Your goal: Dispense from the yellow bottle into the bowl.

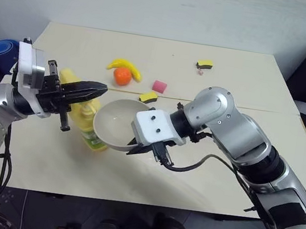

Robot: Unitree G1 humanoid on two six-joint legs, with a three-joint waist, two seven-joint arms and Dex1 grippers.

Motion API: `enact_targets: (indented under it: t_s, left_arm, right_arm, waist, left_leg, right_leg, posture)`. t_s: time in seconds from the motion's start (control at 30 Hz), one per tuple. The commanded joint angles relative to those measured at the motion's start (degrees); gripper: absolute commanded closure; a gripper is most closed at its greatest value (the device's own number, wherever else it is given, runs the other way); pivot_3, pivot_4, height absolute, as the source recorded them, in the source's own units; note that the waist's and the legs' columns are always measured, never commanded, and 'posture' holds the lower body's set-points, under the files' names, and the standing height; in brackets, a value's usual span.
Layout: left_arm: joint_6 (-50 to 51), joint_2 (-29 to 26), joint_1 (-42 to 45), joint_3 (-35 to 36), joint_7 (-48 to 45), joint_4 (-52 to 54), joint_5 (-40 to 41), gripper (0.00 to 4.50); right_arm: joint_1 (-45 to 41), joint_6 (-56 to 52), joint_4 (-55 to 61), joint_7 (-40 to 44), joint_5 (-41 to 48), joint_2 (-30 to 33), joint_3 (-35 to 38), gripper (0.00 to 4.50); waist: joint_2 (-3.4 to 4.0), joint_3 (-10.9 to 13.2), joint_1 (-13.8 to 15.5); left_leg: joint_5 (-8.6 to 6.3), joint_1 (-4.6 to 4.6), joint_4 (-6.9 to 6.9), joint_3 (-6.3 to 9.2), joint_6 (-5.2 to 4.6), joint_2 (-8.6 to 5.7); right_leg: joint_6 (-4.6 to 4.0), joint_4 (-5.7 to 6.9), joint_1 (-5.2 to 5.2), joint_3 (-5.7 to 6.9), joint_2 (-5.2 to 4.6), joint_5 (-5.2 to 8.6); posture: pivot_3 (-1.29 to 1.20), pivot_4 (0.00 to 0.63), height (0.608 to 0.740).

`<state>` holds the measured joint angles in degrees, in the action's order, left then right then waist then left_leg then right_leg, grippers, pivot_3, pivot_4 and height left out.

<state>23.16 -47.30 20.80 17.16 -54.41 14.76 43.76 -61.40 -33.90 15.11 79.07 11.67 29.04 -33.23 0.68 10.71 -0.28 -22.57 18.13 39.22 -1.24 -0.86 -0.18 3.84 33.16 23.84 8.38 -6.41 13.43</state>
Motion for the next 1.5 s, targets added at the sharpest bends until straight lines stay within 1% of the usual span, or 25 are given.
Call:
enact_targets:
  t_s: [0.03, 0.2, 0.4, 0.5, 0.67, 0.77, 0.83, 0.9, 1.0, 1.1, 1.2, 1.3, 1.4, 1.47, 1.5]
  left_arm:
    - [0.52, 1.10, -2.88, -2.49, 1.68, 0.34, -3.62, 4.43]
    - [0.53, 2.87, -5.51, -2.78, 3.55, 0.99, -3.99, 4.43]
    - [2.28, 3.34, -8.51, -3.47, 4.49, 0.44, -3.67, 4.43]
    - [2.31, 4.01, -8.67, -3.93, 5.51, -0.11, -4.19, 4.43]
    - [5.57, 2.75, -7.59, -3.49, 6.23, -0.95, -2.81, 4.43]
    - [8.67, 3.06, -7.89, -3.35, 8.10, -1.07, -1.54, 4.43]
    - [9.43, 2.54, -8.68, -4.28, 8.78, -1.04, -2.81, 4.43]
    - [10.47, 3.27, -9.32, -4.14, 9.32, -0.68, -1.72, 4.43]
    - [10.66, 3.54, -10.29, -4.62, 9.62, -0.45, -1.87, 4.43]
    - [8.76, 4.61, -9.71, -4.49, 9.90, -0.41, -2.06, 4.43]
    - [7.84, 5.93, -7.92, -2.62, 9.81, 0.19, 0.25, 4.43]
    - [6.12, 6.54, -5.30, 2.11, 8.32, 0.71, 4.28, 4.43]
    - [6.53, 5.37, -2.85, 7.30, 6.65, 0.39, 9.32, 4.43]
    - [6.99, 3.24, -1.90, 10.33, 5.27, -0.81, 10.65, 4.43]
    - [7.27, 2.27, -1.83, 11.50, 4.69, -1.32, 10.97, 4.43]
  right_arm:
    - [-1.40, -0.21, 0.71, 0.25, 0.76, -1.11, 0.76, 4.50]
    - [-1.97, -0.03, -0.61, -0.20, 0.54, -2.41, 1.13, 4.50]
    - [-2.05, 0.27, -1.37, -0.02, 0.52, -2.78, 1.35, 4.50]
    - [-1.88, 0.45, -1.49, 0.08, 0.43, -2.69, 1.35, 4.50]
    - [-1.77, 0.93, -1.64, -0.12, 0.19, -2.65, 1.46, 4.50]
    - [-1.74, 1.30, -1.78, -0.11, 0.14, -2.68, 1.55, 4.50]
    - [-1.77, 1.38, -1.85, -0.10, 0.13, -2.73, 1.56, 4.50]
    - [-1.77, 1.40, -1.97, -0.16, 0.11, -2.85, 1.56, 4.50]
    - [-1.76, 1.40, -2.15, -0.17, 0.09, -2.97, 1.59, 4.50]
    - [-1.81, 1.38, -2.32, -0.14, 0.08, -2.95, 1.66, 4.50]
    - [-1.54, 1.86, -2.57, -0.09, 0.14, -2.72, 2.02, 4.50]
    - [0.11, 3.43, -2.61, 0.01, 0.84, -1.04, 4.19, 4.50]
    - [3.76, 5.82, -2.48, 0.06, 1.71, 2.37, 7.66, 4.50]
    - [7.72, 9.56, -3.57, -0.29, 0.80, 5.69, 9.97, 4.50]
    - [9.48, 11.36, -4.30, -0.76, -0.06, 7.09, 10.77, 4.50]
  waist:
    - [0.01, -0.01, 0.02]
    - [0.06, -0.04, -0.01]
    - [0.22, -0.13, -0.02]
    - [0.49, -0.30, 0.02]
    - [0.51, -0.30, 0.02]
    - [0.55, -0.32, 0.02]
    - [0.55, -0.32, 0.02]
    - [0.57, -0.33, -0.01]
    - [0.67, -0.39, 0.01]
    - [0.80, -0.47, 0.01]
    - [0.81, -0.48, 0.02]
    - [0.73, -0.43, 0.06]
    - [0.35, -0.20, 0.31]
    - [0.03, -0.13, 0.21]
    - [-0.11, -0.15, 0.17]
  left_leg:
    - [0.00, -0.01, 0.00, 0.00, 0.00, -0.01]
    - [0.00, -0.09, 0.00, -0.04, 0.00, -0.02]
    - [0.01, -0.19, 0.00, -0.08, 0.02, -0.01]
    - [0.01, -0.24, 0.00, -0.09, 0.02, -0.02]
    - [0.00, -0.45, -0.03, -0.13, 0.03, -0.01]
    - [-0.01, -0.67, -0.13, -0.20, 0.04, -0.01]
    - [-0.02, -0.72, -0.14, -0.22, 0.05, -0.01]
    - [-0.02, -0.74, -0.14, -0.24, 0.06, -0.01]
    - [-0.03, -0.78, -0.18, -0.30, 0.07, 0.00]
    - [-0.04, -0.83, -0.21, -0.36, 0.08, 0.00]
    - [-0.04, -0.85, -0.22, -0.39, 0.07, 0.00]
    - [-0.05, -0.81, -0.21, -0.42, 0.07, 0.00]
    - [-0.05, -0.62, -0.19, -0.35, 0.07, 0.01]
    - [-0.06, -0.38, -0.16, -0.30, 0.04, 0.00]
    - [-0.06, -0.08, -0.14, -0.26, 0.03, 0.00]
  right_leg:
    - [0.00, 0.02, 0.00, 0.00, -0.01, 0.00]
    - [-0.01, 0.10, -0.01, -0.07, -0.04, 0.01]
    - [-0.05, 0.22, -0.02, -0.13, -0.04, 0.03]
    - [-0.05, 0.22, -0.05, -0.15, -0.05, 0.03]
    - [-0.08, 0.26, -0.16, -0.20, -0.05, 0.05]
    - [-0.09, 0.27, -0.27, -0.29, -0.05, 0.07]
    - [-0.10, 0.28, -0.29, -0.33, -0.05, 0.08]
    - [-0.11, 0.29, -0.28, -0.35, -0.05, 0.08]
    - [-0.12, 0.29, -0.27, -0.42, -0.04, 0.09]
    - [-0.12, 0.27, -0.27, -0.46, -0.04, 0.09]
    - [-0.12, 0.25, -0.27, -0.50, -0.04, 0.10]
    - [-0.12, 0.25, -0.21, -0.53, -0.04, 0.10]
    - [-0.12, 0.28, -0.13, -0.45, -0.04, 0.09]
    - [-0.10, 0.20, 0.01, -0.38, -0.04, 0.08]
    - [-0.09, 0.16, 0.21, -0.34, -0.04, 0.07]
  posture:
    - [0.00, 0.150, 0.740]
    - [0.00, 0.150, 0.740]
    - [0.00, 0.150, 0.740]
    - [0.00, 0.150, 0.740]
    - [0.00, 0.150, 0.740]
    - [0.00, 0.150, 0.740]
    - [0.00, 0.150, 0.740]
    - [0.00, 0.150, 0.740]
    - [0.00, 0.150, 0.740]
    - [0.00, 0.150, 0.740]
    - [0.00, 0.150, 0.740]
    - [0.00, 0.150, 0.740]
    - [0.00, 0.150, 0.740]
    - [0.00, 0.150, 0.740]
    - [0.00, 0.150, 0.740]
